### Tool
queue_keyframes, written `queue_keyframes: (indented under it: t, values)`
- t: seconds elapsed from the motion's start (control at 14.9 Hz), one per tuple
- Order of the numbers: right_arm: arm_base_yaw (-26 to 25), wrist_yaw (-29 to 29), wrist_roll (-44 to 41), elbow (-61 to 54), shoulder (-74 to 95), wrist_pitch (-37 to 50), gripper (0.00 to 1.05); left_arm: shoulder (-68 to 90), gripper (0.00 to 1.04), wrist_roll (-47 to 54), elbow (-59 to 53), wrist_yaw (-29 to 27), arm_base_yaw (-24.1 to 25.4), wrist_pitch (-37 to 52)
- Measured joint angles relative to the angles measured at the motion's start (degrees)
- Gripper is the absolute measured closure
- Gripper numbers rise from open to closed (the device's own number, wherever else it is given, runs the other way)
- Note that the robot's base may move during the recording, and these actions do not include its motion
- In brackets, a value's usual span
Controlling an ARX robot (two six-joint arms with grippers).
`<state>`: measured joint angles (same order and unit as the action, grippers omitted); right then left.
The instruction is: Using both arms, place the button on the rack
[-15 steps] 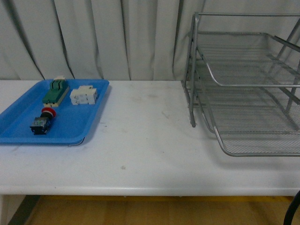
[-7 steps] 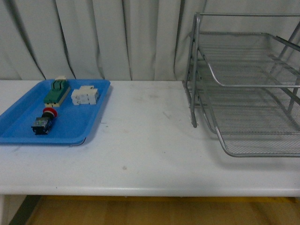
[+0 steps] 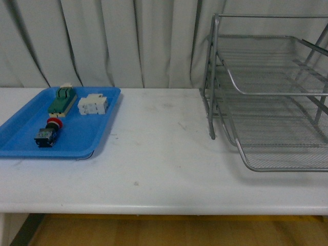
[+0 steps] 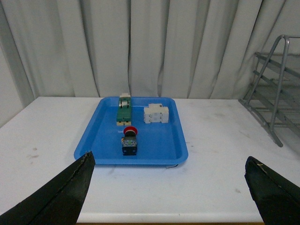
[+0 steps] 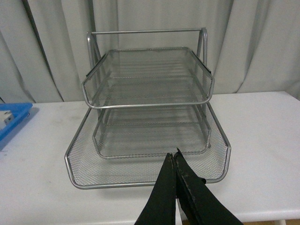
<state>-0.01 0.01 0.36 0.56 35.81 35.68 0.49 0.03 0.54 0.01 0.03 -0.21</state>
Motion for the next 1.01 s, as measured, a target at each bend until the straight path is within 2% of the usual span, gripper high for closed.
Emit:
queue_keyframes:
  t: [0.13, 0.34, 1.01]
  values:
    - [0.00, 0.02, 0.00, 0.02, -7.93, -7.58, 1.03, 0.00, 0.07, 0.00, 0.00, -0.02, 0.00, 0.00]
    - [0.00, 0.02, 0.00, 0.02, -13.57, -13.62, 1.03, 0.00, 0.07, 0.00, 0.00, -0.02, 0.00, 0.00]
    - [0.00, 0.02, 0.00, 0.02, -26.18, -26.23, 1.03, 0.00, 0.07, 0.00, 0.00, -0.02, 0.00, 0.00]
